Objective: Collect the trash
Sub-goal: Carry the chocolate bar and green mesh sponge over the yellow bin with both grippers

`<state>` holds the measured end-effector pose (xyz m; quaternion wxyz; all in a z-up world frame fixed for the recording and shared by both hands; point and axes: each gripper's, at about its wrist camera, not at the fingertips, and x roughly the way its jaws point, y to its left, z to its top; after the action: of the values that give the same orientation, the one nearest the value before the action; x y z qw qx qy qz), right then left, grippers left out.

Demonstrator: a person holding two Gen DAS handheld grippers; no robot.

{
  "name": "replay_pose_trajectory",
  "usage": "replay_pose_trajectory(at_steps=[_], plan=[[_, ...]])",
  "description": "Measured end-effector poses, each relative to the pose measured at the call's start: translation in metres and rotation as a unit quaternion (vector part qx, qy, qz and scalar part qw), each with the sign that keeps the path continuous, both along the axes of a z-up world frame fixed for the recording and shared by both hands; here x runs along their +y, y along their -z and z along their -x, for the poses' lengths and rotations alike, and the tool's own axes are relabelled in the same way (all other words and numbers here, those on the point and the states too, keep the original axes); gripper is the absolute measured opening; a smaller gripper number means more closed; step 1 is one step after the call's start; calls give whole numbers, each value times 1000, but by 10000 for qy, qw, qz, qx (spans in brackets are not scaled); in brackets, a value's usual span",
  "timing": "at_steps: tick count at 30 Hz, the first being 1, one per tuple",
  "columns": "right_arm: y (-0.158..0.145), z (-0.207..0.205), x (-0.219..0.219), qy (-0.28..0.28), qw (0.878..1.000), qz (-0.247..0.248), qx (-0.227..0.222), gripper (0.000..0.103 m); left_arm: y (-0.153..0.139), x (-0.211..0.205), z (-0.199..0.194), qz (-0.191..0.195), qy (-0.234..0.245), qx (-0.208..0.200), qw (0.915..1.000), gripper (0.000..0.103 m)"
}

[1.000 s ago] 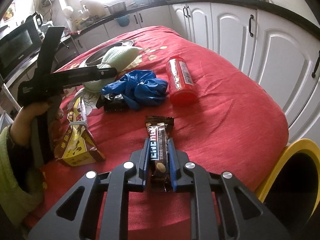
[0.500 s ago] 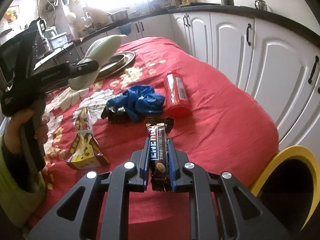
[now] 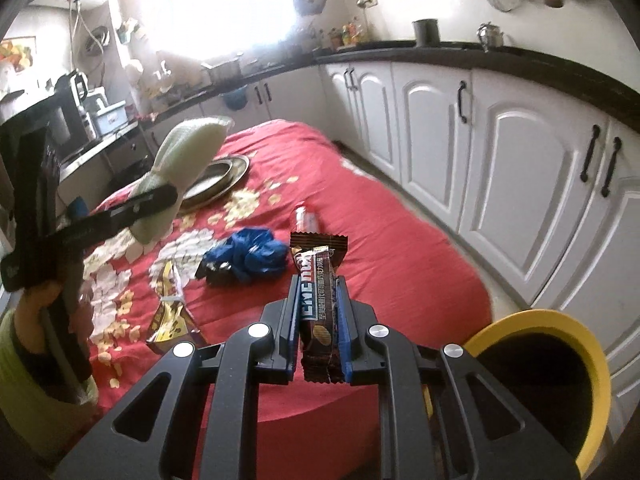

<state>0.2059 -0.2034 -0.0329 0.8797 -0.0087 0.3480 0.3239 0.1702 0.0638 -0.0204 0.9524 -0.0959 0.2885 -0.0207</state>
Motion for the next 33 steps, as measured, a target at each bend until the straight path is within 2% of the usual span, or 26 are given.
replay_pose_trajectory(at_steps=[12,22,33], plan=[[-23,-2,-47,497,9982,-236,-221,16,-3,-42,5,-166,534,-36,9984,63],[-19,2,-80,823,9961,-291,-130,16,-2,-76,6,-263,955,5,9951,63],[-12,8,-115,1197,9920,-391,-51,16,7,-119,6,-512,1500,85,9873,63]])
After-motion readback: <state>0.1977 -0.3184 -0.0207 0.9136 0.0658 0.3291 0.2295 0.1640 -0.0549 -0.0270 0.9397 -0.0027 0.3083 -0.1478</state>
